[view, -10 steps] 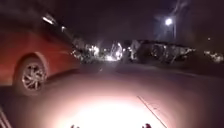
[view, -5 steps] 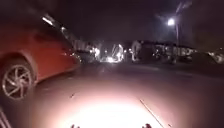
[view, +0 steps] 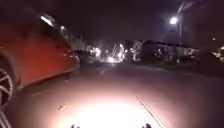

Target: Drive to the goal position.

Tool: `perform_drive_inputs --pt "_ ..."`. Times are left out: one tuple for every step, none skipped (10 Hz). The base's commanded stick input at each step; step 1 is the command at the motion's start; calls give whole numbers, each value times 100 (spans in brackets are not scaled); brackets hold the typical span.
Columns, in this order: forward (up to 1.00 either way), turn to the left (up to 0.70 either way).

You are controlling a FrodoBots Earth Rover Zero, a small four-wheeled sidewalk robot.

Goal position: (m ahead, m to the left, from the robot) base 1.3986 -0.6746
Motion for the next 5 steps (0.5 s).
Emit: perform_drive_inputs --pt "70 0" --pt "70 0" --pt "70 0" --pt "70 0" --pt "70 0"
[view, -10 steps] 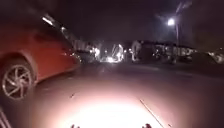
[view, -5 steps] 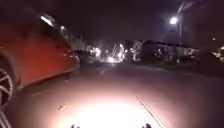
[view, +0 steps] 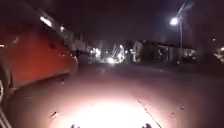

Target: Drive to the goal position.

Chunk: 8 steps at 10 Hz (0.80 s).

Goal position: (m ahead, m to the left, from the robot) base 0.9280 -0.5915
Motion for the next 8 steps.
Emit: perform_drive_inputs --pt "70 0" --pt "70 0" --pt "70 0" --pt "70 0" --pt "70 0" --pt "70 0" --pt "70 0" --pt "70 0"
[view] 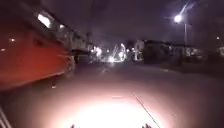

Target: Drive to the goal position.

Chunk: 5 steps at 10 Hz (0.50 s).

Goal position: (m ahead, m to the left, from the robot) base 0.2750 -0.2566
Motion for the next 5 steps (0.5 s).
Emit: perform_drive_inputs --pt "70 0" --pt "70 0" --pt "70 0" --pt "70 13" --pt "70 27"
